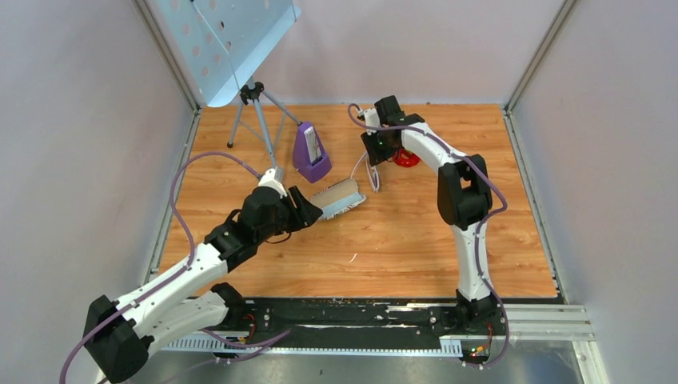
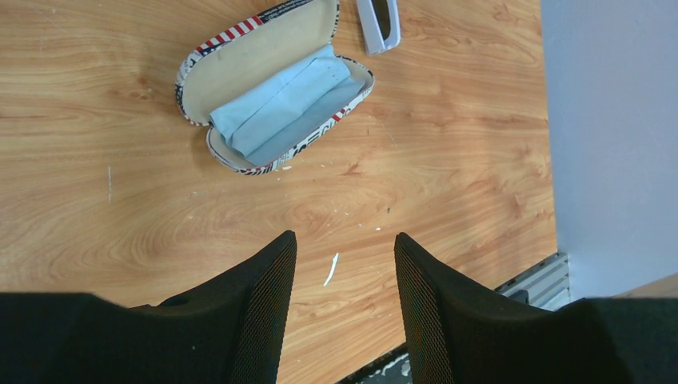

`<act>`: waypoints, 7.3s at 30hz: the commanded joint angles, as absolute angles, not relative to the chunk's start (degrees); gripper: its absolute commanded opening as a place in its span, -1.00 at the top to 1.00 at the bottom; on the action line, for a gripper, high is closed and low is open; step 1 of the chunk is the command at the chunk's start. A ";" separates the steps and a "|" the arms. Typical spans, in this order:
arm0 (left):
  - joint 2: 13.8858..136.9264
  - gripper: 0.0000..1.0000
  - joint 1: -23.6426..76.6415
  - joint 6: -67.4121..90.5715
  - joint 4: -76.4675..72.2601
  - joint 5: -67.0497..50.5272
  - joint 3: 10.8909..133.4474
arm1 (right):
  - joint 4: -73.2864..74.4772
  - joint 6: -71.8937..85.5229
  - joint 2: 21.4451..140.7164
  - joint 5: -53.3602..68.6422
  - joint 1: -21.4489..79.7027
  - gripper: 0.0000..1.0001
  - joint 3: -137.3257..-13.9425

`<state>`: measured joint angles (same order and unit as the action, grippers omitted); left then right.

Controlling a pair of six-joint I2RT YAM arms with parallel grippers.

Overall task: Organize the sunglasses
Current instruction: Fold the sunglasses at the center of the board, then place the sunglasses in the sunglasses case.

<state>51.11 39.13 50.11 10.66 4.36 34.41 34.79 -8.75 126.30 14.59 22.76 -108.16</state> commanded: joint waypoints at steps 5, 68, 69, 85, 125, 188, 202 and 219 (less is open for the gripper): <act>51.05 -0.05 39.02 49.05 12.80 4.98 32.50 | 35.24 -7.48 128.24 10.86 22.58 0.48 -110.13; 90.83 0.70 50.99 51.65 -10.76 -2.77 63.12 | 21.80 5.09 71.99 33.95 13.41 1.00 -65.74; 91.89 0.70 51.27 52.05 -9.83 -1.82 64.51 | 21.91 5.17 71.79 33.04 13.56 1.00 -65.60; 99.87 0.31 52.01 53.96 7.12 6.32 72.37 | 23.37 6.08 70.08 20.93 14.50 1.00 -63.76; 99.18 0.10 52.03 50.68 -18.64 1.78 66.27 | 21.01 12.28 68.82 23.20 14.50 1.00 -59.77; 104.85 0.99 40.43 124.12 -92.19 -54.77 49.24 | 48.83 -109.28 36.13 34.78 28.06 -0.44 -58.49; 104.99 0.99 40.43 125.21 -92.17 -55.49 49.13 | 39.28 -101.55 43.92 17.27 45.18 -0.82 -59.55; 103.77 0.94 40.43 125.60 -92.20 -56.42 48.06 | 39.13 -100.75 45.18 15.58 45.61 -0.02 -60.94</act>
